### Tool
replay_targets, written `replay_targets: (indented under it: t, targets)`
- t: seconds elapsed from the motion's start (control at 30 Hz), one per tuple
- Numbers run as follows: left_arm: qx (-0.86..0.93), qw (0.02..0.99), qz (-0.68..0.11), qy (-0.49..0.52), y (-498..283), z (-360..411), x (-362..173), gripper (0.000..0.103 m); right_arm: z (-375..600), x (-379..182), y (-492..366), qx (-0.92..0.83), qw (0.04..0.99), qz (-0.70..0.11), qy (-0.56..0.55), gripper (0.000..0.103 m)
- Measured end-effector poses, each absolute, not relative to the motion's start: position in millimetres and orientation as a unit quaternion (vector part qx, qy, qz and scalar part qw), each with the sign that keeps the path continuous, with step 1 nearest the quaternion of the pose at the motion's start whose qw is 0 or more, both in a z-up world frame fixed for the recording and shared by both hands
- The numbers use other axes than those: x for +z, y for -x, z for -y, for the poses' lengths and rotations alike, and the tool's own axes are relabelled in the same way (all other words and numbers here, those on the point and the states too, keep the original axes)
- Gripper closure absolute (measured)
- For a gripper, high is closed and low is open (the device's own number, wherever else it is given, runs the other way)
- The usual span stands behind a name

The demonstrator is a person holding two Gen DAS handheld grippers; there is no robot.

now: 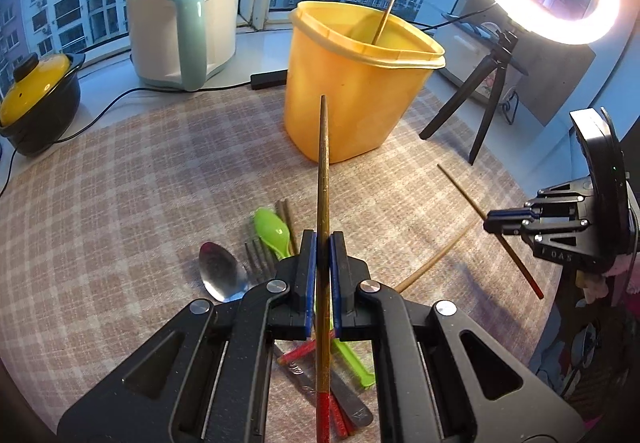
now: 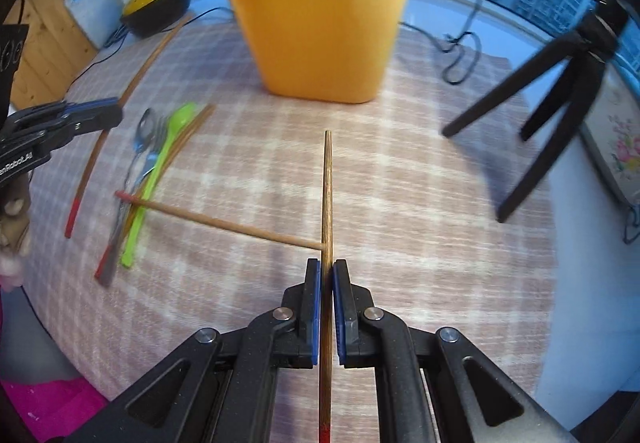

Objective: Organize utensils
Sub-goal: 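Lift both held chopsticks and carry them over the yellow bin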

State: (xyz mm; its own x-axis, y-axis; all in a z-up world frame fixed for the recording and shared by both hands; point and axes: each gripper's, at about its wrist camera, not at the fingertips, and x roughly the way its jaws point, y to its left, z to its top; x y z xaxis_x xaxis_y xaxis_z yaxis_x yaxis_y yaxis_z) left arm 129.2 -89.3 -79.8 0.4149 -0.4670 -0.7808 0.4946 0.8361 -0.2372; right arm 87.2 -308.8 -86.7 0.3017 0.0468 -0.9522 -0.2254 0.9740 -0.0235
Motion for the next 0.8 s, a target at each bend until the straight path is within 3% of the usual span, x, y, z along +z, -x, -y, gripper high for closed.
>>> replay_targets:
  t: [0.27,0.8]
  targets:
    - [-0.295,0.842,-0.451,-0.011,-130,98,-71,0.099,333,-75,-83,0.059,0.821,-0.565,0.052,0.1]
    - [-0.306,0.868,-0.386,0.055,-152,93,-10,0.099,292,1,-93,0.083,0.886,-0.452,0.069,0.1]
